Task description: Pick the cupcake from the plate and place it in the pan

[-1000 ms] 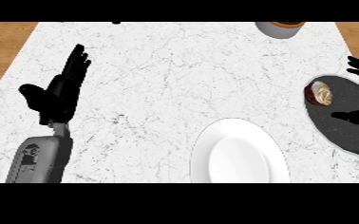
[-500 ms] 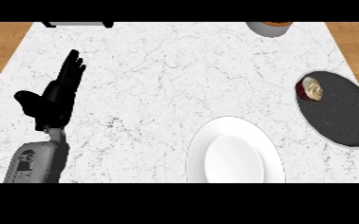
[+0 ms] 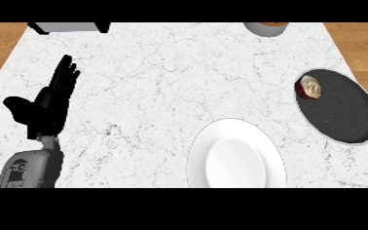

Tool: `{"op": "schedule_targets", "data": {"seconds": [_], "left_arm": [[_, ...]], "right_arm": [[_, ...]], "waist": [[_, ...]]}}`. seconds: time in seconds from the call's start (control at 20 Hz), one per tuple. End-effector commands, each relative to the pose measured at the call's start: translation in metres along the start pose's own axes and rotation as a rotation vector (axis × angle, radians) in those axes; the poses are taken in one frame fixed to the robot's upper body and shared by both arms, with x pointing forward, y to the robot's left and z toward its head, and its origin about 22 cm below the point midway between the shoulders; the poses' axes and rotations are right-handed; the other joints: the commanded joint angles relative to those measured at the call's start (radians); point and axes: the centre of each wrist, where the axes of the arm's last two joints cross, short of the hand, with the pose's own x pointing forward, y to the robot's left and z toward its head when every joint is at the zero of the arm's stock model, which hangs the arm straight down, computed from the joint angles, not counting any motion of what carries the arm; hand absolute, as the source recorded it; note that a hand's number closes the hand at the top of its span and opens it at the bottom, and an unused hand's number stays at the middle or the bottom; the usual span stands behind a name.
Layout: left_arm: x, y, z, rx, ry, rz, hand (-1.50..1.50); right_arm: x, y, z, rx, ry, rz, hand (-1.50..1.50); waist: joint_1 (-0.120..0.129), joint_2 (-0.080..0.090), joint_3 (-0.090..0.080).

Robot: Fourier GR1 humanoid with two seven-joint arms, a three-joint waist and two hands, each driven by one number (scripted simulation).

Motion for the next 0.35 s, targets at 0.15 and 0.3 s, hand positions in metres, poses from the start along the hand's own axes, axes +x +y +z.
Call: {"op": "schedule_targets", "data": {"seconds": [0.15,0.3], "left_arm": [[0.013,0.007,-0.006,0.015,-0.014,0.010,0.00],[0.006,0.000,0.004,-0.001,-0.008,0.002,0.00]], "right_arm": [[-0.001,-0.018,0.032,0.161,-0.155,-0.222,-1.50],[-0.003,-0.021,0.045,0.162,-0.148,-0.184,-1.50]], "waist": [[-0.005,-0.002,0.001],[0.002,-0.003,0.000]]}}
